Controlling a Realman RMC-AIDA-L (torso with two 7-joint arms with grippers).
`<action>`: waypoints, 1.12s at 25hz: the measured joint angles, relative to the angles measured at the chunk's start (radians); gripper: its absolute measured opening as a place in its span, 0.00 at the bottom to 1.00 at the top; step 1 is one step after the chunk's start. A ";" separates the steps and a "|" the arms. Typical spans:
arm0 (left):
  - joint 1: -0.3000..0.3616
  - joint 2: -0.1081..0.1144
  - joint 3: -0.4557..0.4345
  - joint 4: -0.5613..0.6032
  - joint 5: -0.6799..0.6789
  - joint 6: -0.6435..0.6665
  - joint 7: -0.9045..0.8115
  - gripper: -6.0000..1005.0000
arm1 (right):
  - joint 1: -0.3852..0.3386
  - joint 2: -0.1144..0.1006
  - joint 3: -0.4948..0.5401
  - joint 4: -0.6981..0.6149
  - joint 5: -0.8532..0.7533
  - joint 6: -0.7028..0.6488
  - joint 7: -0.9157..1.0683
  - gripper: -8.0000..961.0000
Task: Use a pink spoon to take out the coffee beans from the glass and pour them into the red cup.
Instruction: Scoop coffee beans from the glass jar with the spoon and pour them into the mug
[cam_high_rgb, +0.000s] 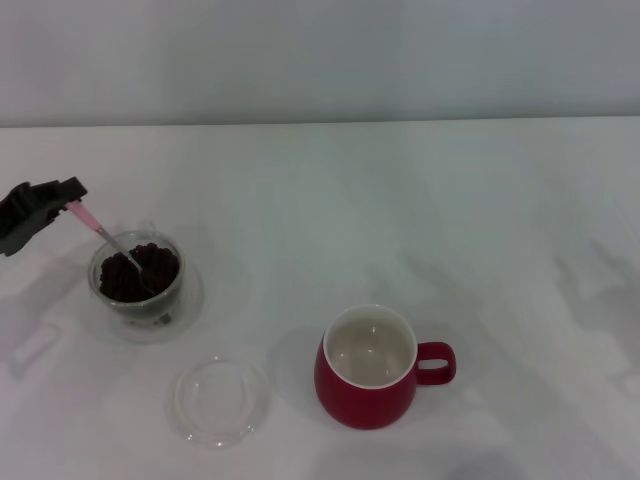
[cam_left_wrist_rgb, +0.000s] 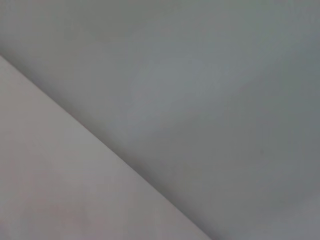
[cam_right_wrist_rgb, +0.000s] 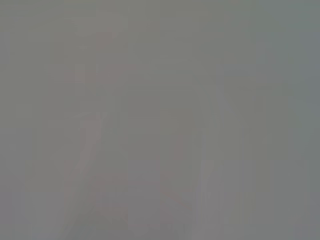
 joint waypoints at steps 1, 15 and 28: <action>0.009 -0.002 0.000 -0.001 -0.015 0.000 0.000 0.13 | 0.001 0.000 0.000 -0.001 0.000 0.003 0.000 0.55; 0.098 -0.029 0.000 0.007 -0.132 0.031 0.063 0.13 | 0.021 0.000 0.002 -0.012 -0.001 0.023 0.004 0.55; 0.106 -0.023 -0.009 0.004 -0.169 0.139 0.109 0.13 | 0.024 0.000 0.002 -0.014 0.000 0.037 0.014 0.55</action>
